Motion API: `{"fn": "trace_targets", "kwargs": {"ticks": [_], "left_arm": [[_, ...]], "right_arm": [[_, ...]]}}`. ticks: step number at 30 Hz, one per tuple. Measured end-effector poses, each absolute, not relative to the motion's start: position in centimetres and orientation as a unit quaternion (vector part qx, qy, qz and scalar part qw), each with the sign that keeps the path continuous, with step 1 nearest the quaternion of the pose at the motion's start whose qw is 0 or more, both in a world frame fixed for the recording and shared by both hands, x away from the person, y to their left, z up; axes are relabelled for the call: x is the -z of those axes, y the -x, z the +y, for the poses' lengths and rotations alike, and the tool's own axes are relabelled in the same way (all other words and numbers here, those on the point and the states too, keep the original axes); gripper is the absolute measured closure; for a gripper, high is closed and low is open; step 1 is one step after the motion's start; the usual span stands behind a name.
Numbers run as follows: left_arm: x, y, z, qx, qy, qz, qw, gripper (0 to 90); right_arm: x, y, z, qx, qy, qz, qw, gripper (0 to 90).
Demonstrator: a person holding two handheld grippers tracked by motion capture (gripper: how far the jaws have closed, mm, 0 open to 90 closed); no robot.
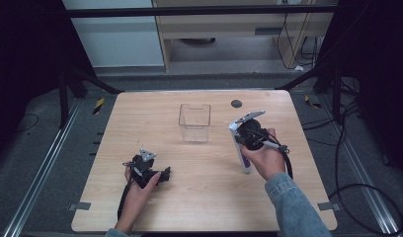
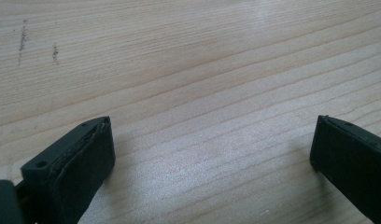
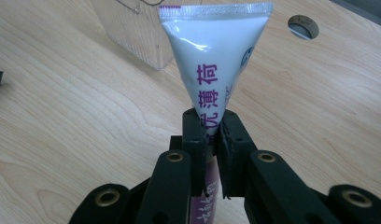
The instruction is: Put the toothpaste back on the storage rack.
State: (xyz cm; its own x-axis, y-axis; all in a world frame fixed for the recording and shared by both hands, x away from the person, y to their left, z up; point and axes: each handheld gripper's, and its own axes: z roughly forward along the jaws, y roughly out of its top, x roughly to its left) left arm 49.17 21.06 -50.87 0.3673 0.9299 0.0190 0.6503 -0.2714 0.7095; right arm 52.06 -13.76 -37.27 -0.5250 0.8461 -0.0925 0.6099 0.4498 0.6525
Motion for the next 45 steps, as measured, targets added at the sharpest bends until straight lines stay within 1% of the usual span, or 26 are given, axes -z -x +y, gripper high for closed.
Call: {"fn": "trace_targets", "kwargs": {"ticks": [19,45], "left_arm": [[50.9,-49.2,21.1,-0.223,-0.765,0.516,0.313,0.0],[50.9,-49.2,21.1,-0.223,-0.765,0.516,0.313,0.0]], "right_arm": [[35.9,-51.5,-14.9,-0.334,-0.446,0.795,0.238,83.9],[35.6,-50.8,-15.0,-0.392,-0.442,0.767,0.251,83.7]]}}
